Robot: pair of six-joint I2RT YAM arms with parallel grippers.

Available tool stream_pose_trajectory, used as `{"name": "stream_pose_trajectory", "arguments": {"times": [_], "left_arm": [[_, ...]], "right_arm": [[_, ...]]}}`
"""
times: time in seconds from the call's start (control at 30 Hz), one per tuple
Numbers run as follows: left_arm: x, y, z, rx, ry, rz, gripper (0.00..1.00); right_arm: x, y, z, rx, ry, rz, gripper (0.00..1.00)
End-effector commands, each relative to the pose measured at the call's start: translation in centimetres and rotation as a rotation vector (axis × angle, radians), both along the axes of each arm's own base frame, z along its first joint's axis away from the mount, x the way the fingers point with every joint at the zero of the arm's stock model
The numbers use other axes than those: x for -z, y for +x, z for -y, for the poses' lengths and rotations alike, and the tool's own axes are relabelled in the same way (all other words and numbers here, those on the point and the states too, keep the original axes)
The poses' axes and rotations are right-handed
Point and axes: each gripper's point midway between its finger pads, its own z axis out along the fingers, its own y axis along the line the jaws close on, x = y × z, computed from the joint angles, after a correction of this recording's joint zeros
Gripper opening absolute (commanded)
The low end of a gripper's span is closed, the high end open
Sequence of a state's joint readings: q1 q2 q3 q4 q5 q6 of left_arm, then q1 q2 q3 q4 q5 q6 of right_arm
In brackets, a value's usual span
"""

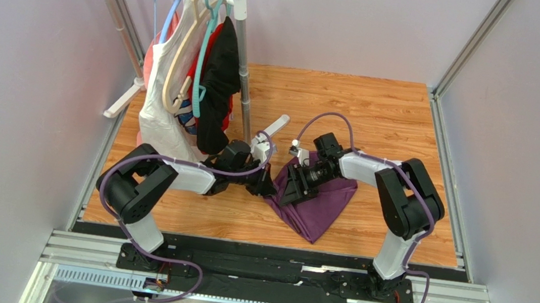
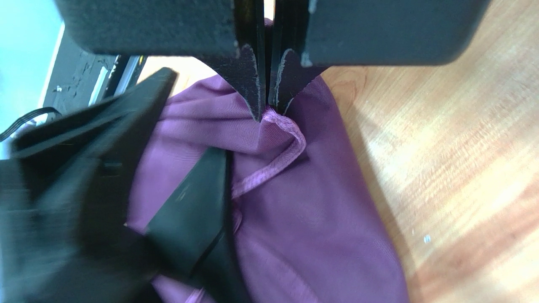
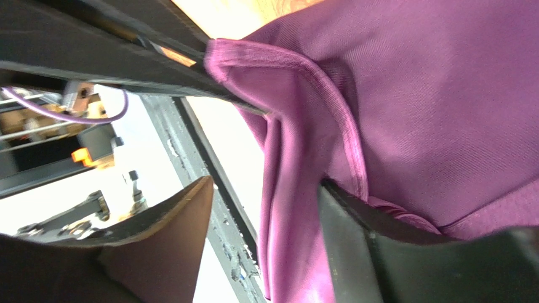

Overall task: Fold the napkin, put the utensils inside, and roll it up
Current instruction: Roll the napkin with the utensil

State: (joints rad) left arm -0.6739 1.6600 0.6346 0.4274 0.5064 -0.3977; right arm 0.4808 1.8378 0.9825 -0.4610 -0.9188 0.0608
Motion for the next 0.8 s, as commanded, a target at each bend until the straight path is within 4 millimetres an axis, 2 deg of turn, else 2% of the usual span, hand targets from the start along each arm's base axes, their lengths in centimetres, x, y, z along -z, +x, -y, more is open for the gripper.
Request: {"name": "stream_pose_trajectory", "arguments": {"times": [0.0,0.03,0.13,0.17,0.23,0.27,0.3,0.33,0.37,0.4,0.43,0.57,0.77], "left_arm": [[0.7,-0.2,-0.1,0.009,0.038,-0.051,0.00],[0.7,-0.2,0.0,0.009,0.037,-0.056,0.00],[0.8,-0.2,0.1,0.012,0.033,-0.086,0.00],[0.6,-0.2,0.1,0.013,0.029,-0.095,0.00],[0.8,0.1,0.0,0.007,0.037,-0.118,0.00],[0.7,0.2,0.1,0.009,0.037,-0.122,0.00],[0.9,0.2,0.0,0.009,0.048,-0.133,0.00],[1.1,0.2,-0.2,0.006,0.053,-0.141,0.00],[1.0,0.3,-0.1,0.010,0.053,-0.145,0.00],[1.1,0.2,-0.1,0.012,0.055,-0.153,0.00],[1.2,0.3,-0.2,0.014,0.055,-0.158,0.00],[1.3,0.2,-0.2,0.023,0.056,-0.169,0.00],[1.2,0.2,-0.2,0.025,0.060,-0.174,0.00]], "right_arm": [[-1.1,1.1,1.1,0.058,-0.074,0.101,0.70],[-1.8,1.2,1.2,0.069,-0.072,0.131,0.71],[-2.2,1.5,1.9,0.122,-0.106,0.186,0.74],[-3.1,2.1,2.2,0.151,-0.120,0.254,0.75],[-2.8,1.9,2.7,0.174,-0.162,0.319,0.75],[-3.4,2.3,3.0,0.203,-0.207,0.416,0.76],[-2.9,2.1,3.1,0.213,-0.229,0.454,0.76],[-3.0,1.3,2.5,0.200,-0.234,0.488,0.76],[-2.8,1.8,2.9,0.236,-0.288,0.549,0.75],[-3.5,2.0,2.6,0.255,-0.279,0.607,0.75],[-2.7,1.3,2.8,0.255,-0.303,0.622,0.75],[-2.7,1.1,1.9,0.289,-0.383,0.785,0.75],[-2.3,0.4,-0.2,0.231,-0.444,0.910,0.76]]}}
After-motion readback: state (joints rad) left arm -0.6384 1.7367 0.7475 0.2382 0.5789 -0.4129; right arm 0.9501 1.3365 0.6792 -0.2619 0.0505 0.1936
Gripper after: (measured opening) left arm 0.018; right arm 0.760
